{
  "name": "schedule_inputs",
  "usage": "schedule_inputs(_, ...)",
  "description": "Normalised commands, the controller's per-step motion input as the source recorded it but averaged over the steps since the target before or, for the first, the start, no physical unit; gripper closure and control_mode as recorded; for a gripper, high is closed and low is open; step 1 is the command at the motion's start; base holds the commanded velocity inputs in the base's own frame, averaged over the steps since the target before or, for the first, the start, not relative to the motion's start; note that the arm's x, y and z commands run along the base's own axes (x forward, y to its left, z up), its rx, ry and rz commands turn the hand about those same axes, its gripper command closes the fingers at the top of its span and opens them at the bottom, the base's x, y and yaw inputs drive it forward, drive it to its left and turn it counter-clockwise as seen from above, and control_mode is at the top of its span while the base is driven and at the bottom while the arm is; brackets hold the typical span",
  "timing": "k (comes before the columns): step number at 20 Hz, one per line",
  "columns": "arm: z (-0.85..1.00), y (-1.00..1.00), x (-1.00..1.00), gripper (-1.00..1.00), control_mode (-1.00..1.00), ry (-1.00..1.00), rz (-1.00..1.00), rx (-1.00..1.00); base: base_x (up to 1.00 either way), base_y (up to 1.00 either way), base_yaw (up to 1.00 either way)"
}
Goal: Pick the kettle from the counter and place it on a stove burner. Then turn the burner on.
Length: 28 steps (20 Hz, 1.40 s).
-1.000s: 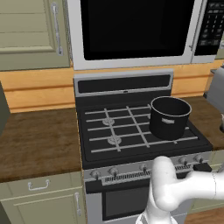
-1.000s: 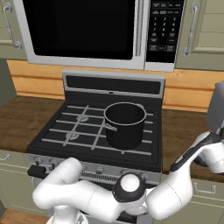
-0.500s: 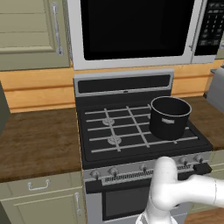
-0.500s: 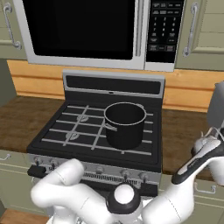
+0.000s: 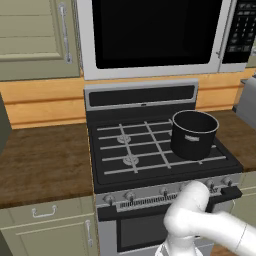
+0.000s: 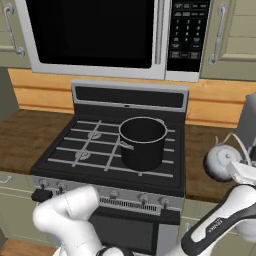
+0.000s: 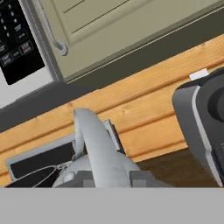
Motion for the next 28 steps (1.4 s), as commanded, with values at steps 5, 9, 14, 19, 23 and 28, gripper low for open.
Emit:
schedule_inputs(5, 0.75, 1.00, -0.02, 1.00, -1.00, -0.28, 0.01, -0.03, 0.00, 0.00, 0.00)
schedule_inputs(9, 0.75, 1.00, 0.00, 1.00, -1.00, -0.21, 0.00, -0.06, 0.00, 0.00, 0.00)
schedule_inputs(14, 0.98, 1.00, 0.06, 1.00, -1.00, -0.07, 0.01, -0.01, 0.00, 0.00, 0.00)
schedule_inputs(19, 0.74, 1.00, 0.07, 1.00, -1.00, 0.09, 0.05, 0.00, 0.00, 0.00, 0.00)
schedule_inputs(23, 0.21, 1.00, 0.00, 1.00, -1.00, 0.29, 0.12, -0.03, 0.00, 0.00, 0.00)
schedule_inputs(28, 0.07, 1.00, 0.00, 1.00, -1.00, 0.28, 0.11, -0.04, 0.00, 0.00, 0.00)
